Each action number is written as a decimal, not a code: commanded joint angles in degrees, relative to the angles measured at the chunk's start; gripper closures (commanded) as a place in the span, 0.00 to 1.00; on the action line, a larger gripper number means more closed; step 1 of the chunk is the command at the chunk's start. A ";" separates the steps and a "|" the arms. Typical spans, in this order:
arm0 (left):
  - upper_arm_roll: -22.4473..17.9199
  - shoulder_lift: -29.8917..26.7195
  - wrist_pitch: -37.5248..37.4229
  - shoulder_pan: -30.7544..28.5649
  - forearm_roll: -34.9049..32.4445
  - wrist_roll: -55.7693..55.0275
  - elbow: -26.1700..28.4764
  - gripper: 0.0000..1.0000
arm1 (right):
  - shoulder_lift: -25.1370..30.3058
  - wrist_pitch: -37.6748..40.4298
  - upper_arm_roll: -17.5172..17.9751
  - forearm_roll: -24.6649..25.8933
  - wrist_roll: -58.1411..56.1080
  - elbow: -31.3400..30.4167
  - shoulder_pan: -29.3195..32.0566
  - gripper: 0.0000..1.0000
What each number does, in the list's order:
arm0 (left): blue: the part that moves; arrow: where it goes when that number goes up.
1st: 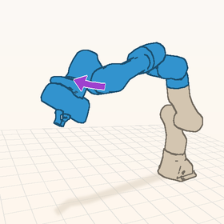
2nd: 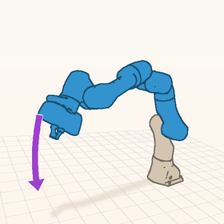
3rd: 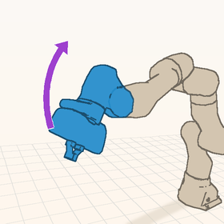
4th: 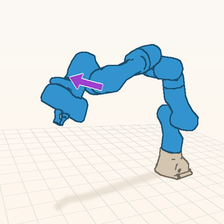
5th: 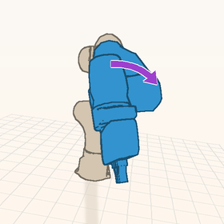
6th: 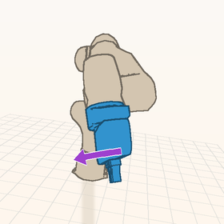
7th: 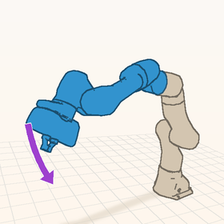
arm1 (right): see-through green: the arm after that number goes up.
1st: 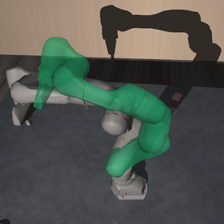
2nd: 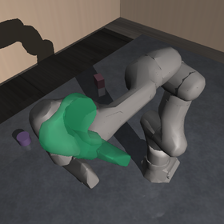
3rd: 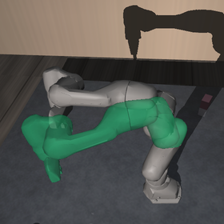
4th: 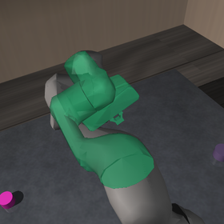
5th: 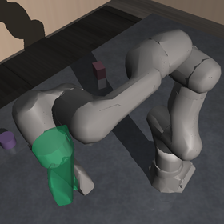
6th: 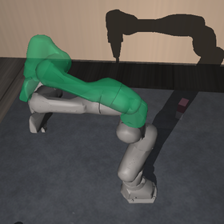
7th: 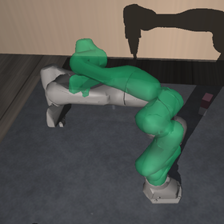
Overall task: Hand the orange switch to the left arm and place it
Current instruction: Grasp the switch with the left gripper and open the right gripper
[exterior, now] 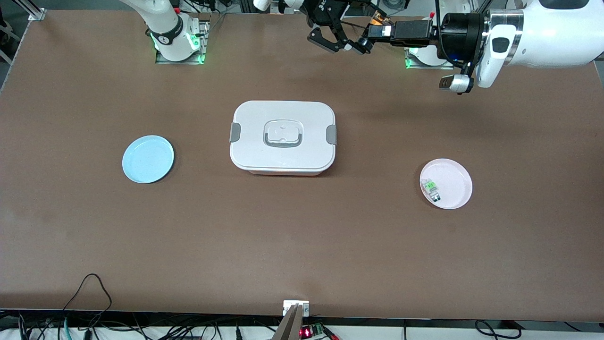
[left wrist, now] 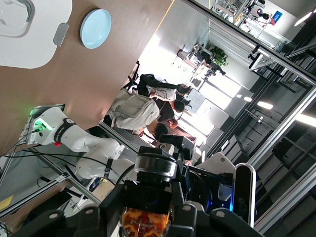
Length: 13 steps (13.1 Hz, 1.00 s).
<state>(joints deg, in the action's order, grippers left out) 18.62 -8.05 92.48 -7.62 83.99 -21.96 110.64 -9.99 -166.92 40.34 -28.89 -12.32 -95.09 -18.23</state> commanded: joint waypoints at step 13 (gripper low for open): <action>-0.60 7.42 -5.38 -12.31 -19.52 5.78 -2.62 1.00 | -0.29 11.75 -3.94 -2.13 6.25 1.48 3.55 0.00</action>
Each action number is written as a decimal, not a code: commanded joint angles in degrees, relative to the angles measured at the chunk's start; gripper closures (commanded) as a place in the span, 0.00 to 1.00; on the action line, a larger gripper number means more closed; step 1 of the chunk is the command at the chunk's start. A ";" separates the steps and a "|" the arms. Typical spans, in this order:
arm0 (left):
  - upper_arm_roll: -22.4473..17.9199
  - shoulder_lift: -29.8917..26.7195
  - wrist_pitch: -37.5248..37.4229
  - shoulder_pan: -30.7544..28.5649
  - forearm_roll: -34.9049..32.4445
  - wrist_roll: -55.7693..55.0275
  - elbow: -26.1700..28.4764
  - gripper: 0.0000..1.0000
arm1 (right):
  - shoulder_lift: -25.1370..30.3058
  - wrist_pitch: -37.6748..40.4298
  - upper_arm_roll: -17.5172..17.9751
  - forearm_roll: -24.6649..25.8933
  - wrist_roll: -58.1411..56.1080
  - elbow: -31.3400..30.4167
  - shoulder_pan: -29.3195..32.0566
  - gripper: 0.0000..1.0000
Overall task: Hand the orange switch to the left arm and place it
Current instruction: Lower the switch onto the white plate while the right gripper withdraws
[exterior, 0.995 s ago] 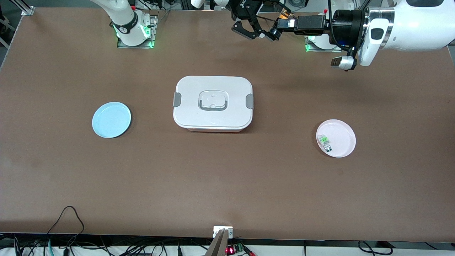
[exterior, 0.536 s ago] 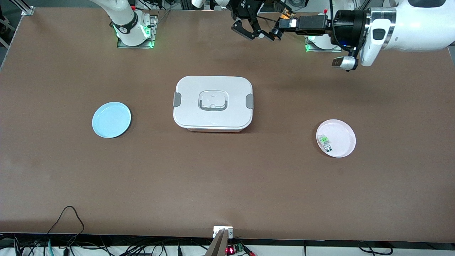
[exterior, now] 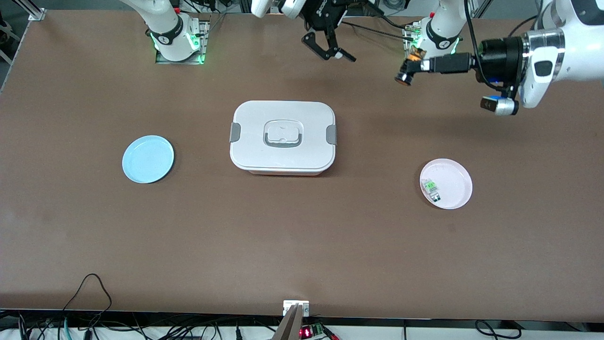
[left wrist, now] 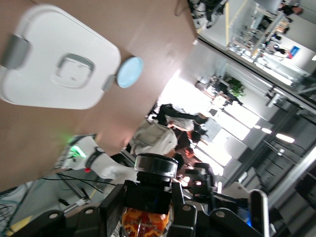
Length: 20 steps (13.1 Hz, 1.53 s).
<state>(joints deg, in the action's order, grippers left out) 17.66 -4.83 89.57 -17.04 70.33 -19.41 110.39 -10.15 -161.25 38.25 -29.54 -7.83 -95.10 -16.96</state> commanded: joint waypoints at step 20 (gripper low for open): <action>0.45 34.62 34.43 -3.01 -76.21 16.07 -2.55 1.00 | -1.55 58.31 -22.49 28.91 7.73 1.93 20.40 0.00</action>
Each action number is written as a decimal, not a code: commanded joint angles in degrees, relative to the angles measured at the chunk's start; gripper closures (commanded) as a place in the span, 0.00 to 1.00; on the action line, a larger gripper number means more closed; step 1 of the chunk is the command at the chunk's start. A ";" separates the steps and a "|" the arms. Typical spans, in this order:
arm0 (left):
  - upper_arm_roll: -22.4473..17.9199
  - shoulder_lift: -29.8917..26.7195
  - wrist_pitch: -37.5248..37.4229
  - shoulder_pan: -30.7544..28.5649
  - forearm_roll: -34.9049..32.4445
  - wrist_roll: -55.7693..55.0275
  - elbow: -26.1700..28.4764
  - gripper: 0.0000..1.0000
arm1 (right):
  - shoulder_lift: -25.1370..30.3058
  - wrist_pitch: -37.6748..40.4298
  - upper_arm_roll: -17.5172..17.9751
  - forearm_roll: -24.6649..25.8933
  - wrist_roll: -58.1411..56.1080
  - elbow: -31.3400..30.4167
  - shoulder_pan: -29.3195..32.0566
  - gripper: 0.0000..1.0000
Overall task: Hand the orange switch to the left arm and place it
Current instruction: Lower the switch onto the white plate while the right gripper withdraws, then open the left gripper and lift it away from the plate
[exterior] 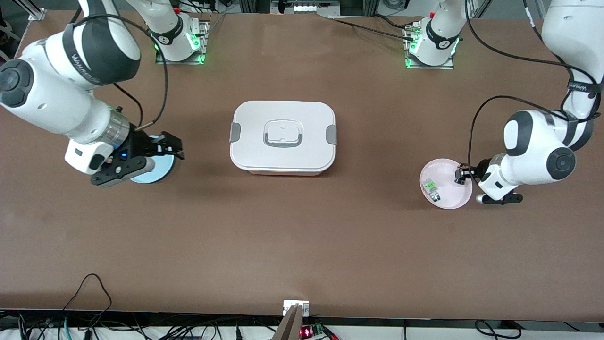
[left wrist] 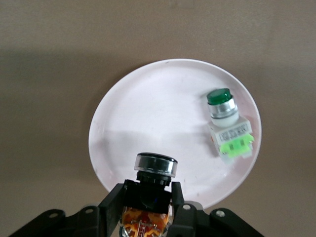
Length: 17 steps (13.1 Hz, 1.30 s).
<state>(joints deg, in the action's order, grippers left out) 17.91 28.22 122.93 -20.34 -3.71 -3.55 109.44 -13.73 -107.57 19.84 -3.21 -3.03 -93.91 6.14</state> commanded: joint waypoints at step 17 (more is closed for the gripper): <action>8.54 -8.25 -34.32 -0.13 -5.43 0.82 -29.98 0.00 | 13.29 16.69 -19.49 4.09 10.33 1.63 -10.27 0.00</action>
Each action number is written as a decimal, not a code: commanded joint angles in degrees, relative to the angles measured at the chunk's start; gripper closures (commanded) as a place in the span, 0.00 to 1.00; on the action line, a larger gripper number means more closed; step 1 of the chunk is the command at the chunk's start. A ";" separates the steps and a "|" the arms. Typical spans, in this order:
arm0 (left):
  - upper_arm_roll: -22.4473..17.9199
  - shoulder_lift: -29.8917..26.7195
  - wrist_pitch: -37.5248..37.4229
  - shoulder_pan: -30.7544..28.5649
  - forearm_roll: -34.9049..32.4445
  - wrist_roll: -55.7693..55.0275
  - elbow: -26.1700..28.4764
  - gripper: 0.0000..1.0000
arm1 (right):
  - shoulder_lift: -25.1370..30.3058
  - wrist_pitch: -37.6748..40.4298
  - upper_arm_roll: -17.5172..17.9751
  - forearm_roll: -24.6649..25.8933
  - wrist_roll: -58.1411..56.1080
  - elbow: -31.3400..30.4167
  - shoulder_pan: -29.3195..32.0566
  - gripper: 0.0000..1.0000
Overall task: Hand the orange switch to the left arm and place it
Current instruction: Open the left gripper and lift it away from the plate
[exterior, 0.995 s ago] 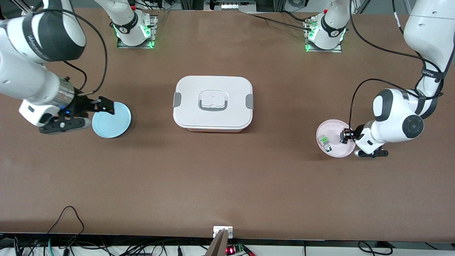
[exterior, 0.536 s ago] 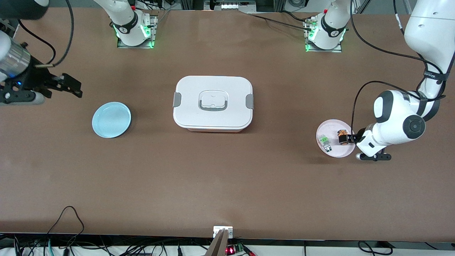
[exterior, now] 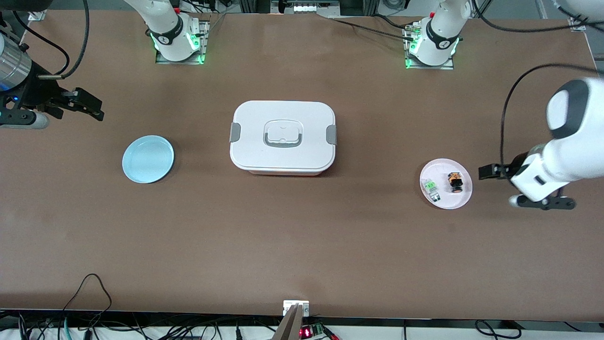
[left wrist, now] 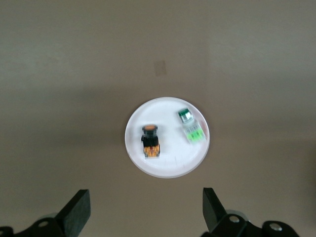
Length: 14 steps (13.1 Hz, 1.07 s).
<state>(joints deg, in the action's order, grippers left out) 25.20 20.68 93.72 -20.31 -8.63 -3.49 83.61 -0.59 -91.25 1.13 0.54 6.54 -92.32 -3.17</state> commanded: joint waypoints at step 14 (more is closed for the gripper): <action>-12.34 -17.08 -7.09 20.64 -1.74 -0.29 0.15 0.00 | -1.61 0.10 -0.60 0.77 1.28 3.99 -0.87 0.00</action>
<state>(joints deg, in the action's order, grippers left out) 17.57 6.47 83.58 -2.90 -8.69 -4.17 81.29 -1.18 -91.65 0.83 0.54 6.86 -90.11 -3.41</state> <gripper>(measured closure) 0.000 0.000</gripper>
